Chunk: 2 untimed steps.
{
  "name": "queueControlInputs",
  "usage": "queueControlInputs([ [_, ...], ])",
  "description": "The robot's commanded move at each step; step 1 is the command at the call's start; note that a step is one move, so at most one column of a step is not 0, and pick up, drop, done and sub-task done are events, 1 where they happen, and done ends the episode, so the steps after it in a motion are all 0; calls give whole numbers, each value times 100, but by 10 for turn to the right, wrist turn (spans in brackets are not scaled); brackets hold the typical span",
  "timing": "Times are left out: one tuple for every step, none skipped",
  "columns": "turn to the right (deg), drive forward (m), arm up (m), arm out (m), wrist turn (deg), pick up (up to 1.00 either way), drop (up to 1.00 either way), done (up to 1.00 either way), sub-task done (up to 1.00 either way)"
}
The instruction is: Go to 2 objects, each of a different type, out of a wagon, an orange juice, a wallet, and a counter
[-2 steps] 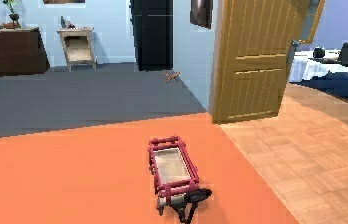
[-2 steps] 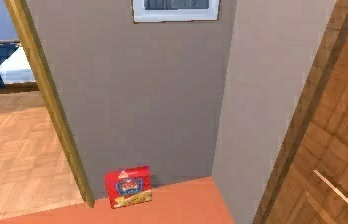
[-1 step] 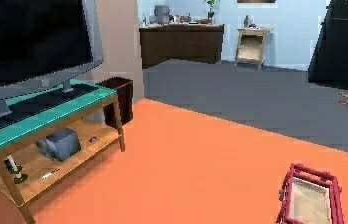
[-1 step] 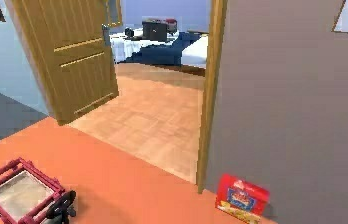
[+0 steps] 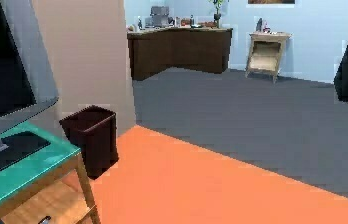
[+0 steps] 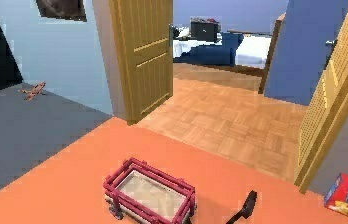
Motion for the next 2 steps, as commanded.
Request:
queueControlInputs([
  [270, 0, 0, 0, 0, 0, 0, 0, 0],
  [0, 100, 0, 0, 0, 0, 0, 0, 0],
])
